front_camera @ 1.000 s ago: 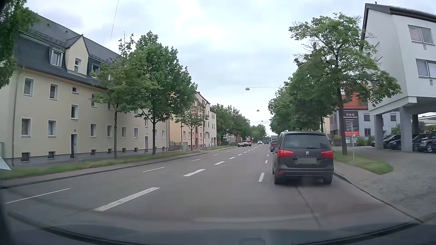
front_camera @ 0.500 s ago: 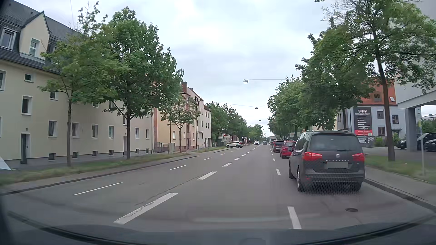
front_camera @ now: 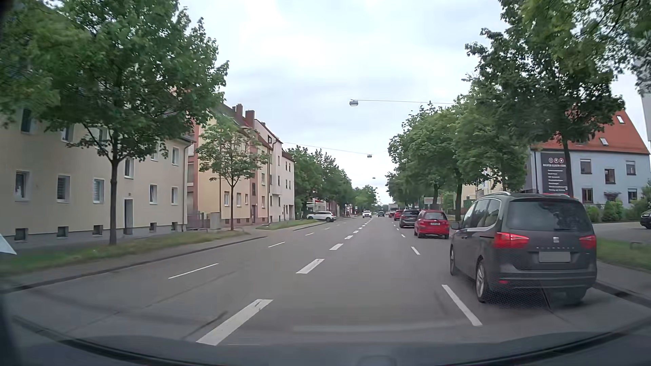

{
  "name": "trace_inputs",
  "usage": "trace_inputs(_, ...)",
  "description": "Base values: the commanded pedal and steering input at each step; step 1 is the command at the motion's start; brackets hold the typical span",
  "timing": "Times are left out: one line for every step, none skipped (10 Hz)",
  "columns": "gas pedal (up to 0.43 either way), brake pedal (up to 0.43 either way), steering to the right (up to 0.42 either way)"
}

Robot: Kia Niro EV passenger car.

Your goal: Follow the waypoints while adhering to traffic rules and regulations

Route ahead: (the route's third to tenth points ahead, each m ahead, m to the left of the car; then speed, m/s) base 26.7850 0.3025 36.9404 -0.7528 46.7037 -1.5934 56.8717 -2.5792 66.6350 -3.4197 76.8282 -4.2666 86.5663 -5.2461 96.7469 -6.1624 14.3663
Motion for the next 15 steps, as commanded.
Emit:
trace_inputs(0.331, 0.0, 0.031)
trace_inputs(0.299, 0.0, 0.03)
trace_inputs(0.248, 0.0, 0.029)
trace_inputs(0.228, 0.0, 0.026)
trace_inputs(0.22, 0.0, 0.023)
trace_inputs(0.197, 0.0, 0.023)
trace_inputs(0.189, 0.0, 0.022)
trace_inputs(0.177, 0.0, 0.02)
trace_inputs(0.177, 0.0, 0.019)
trace_inputs(0.177, 0.0, 0.015)
trace_inputs(0.177, 0.0, 0.01)
trace_inputs(0.177, 0.0, 0.007)
trace_inputs(0.177, 0.0, 0.006)
trace_inputs(0.169, 0.0, 0.006)
trace_inputs(0.169, 0.0, 0.006)
